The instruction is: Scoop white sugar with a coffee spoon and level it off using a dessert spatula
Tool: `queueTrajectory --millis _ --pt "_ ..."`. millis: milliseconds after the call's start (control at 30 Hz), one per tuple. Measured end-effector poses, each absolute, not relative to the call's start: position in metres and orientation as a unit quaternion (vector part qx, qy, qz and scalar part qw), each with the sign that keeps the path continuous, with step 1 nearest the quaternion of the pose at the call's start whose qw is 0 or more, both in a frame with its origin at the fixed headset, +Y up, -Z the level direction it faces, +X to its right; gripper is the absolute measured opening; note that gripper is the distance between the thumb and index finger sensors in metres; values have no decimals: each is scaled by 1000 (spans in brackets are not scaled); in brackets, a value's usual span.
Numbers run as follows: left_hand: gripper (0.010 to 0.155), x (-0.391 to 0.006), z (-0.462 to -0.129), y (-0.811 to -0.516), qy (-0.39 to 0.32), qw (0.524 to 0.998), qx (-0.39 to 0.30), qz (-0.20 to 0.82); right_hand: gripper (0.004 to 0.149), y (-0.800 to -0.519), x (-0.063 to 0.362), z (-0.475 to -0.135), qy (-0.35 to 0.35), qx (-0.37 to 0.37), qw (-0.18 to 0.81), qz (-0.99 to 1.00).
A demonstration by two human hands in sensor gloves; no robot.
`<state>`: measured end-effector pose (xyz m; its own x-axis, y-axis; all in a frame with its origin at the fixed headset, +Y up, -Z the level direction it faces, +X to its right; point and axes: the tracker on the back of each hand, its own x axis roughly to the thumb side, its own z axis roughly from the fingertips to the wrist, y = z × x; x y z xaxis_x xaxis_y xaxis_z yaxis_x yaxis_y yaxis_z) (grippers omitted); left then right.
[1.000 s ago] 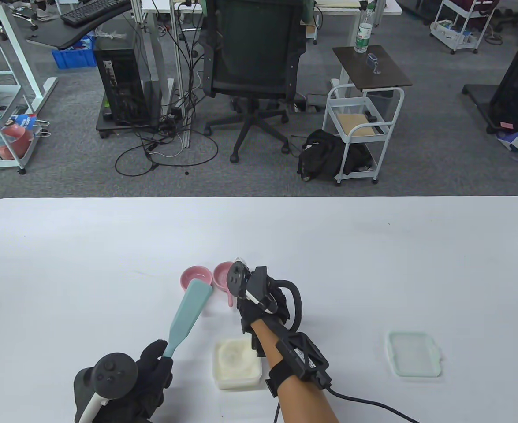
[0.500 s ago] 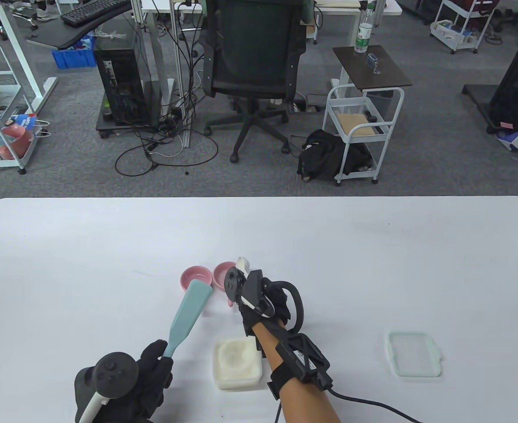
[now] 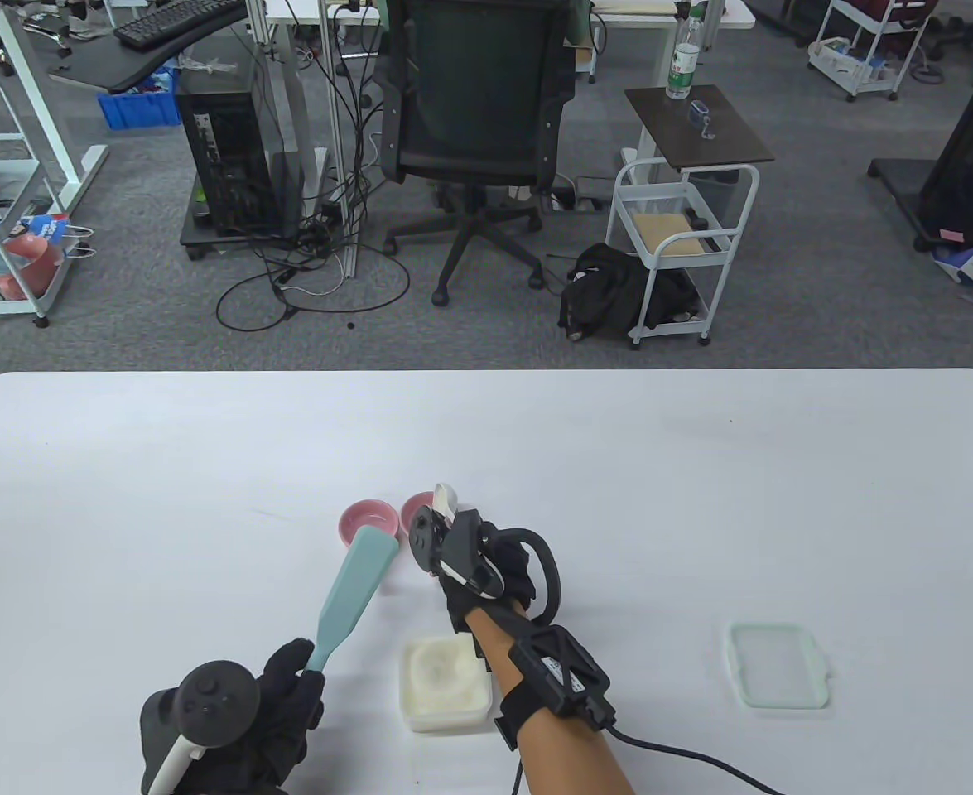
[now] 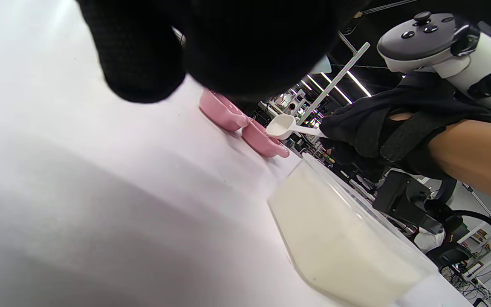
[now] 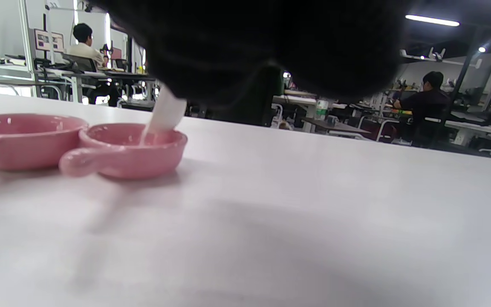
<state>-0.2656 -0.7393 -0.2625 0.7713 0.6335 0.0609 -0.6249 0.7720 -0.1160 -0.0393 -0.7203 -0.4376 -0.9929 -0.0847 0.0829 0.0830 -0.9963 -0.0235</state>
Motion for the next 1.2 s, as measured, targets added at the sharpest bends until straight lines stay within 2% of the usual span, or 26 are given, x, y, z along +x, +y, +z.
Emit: queueTrajectory --millis 733,1200 --pt "63 -264 -263 -741 -47 941 -51 331 41 -708 -42 -433 26 -31 79 -996" --pt "63 -265 -263 -738 -51 940 -43 335 41 -698 -42 -415 33 -60 131 -989"
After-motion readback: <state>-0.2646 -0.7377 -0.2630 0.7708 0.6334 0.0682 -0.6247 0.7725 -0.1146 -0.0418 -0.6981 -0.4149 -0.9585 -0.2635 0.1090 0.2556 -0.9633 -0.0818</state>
